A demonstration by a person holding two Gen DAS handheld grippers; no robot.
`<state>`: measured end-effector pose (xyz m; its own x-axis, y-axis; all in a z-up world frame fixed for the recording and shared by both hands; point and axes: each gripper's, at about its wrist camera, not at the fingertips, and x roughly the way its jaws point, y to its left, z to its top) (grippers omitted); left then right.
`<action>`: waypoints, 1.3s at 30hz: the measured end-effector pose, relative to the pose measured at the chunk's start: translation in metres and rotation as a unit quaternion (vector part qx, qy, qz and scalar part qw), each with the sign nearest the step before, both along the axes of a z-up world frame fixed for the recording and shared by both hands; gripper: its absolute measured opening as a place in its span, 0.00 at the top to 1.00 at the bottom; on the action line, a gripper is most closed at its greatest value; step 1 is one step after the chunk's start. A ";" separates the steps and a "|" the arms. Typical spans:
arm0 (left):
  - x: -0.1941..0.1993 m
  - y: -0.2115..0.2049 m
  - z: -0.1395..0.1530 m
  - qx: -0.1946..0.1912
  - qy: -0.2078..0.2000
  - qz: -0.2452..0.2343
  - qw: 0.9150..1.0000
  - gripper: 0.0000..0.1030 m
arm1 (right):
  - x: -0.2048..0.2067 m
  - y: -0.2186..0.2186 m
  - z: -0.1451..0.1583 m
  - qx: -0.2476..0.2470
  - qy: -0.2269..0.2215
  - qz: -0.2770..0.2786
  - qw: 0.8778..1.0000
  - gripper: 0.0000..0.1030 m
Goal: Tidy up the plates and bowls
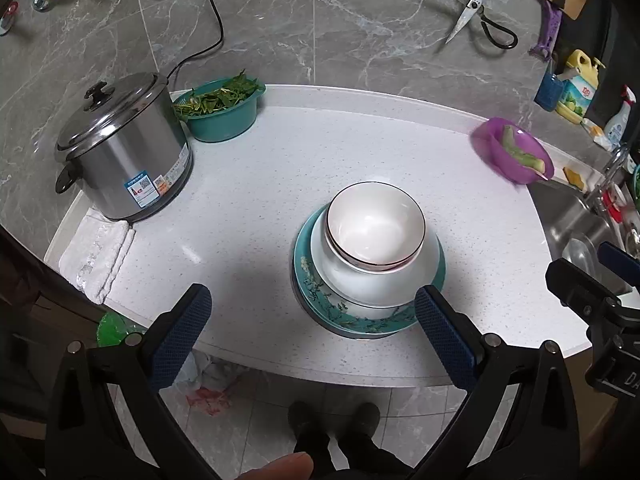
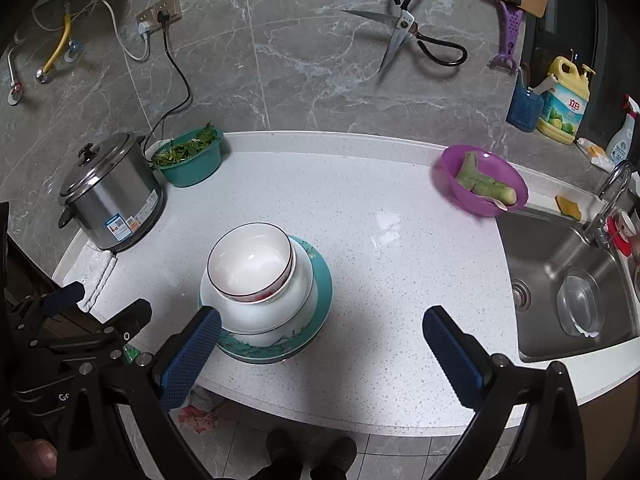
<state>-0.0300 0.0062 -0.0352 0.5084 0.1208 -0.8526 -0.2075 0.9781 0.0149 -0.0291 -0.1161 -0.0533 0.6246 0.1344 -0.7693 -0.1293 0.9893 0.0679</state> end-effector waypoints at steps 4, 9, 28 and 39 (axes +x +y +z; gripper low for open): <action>0.002 0.001 -0.001 0.003 0.001 -0.002 1.000 0.00 | 0.002 0.000 0.000 -0.001 0.002 0.000 1.000 0.00; 0.002 0.001 -0.001 0.002 0.001 -0.003 1.000 0.00 | 0.003 -0.001 -0.001 -0.001 0.002 0.000 1.000 0.00; 0.009 0.003 -0.003 0.003 0.002 -0.007 1.000 0.00 | 0.009 -0.004 -0.001 -0.002 0.004 0.000 1.000 0.00; 0.012 0.003 -0.003 0.002 0.002 -0.008 1.000 0.00 | 0.012 -0.006 -0.002 -0.002 0.005 0.002 1.000 0.00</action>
<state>-0.0183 0.0092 -0.0383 0.5063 0.1164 -0.8545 -0.1912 0.9813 0.0204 -0.0171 -0.1219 -0.0550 0.6167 0.1341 -0.7757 -0.1329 0.9890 0.0653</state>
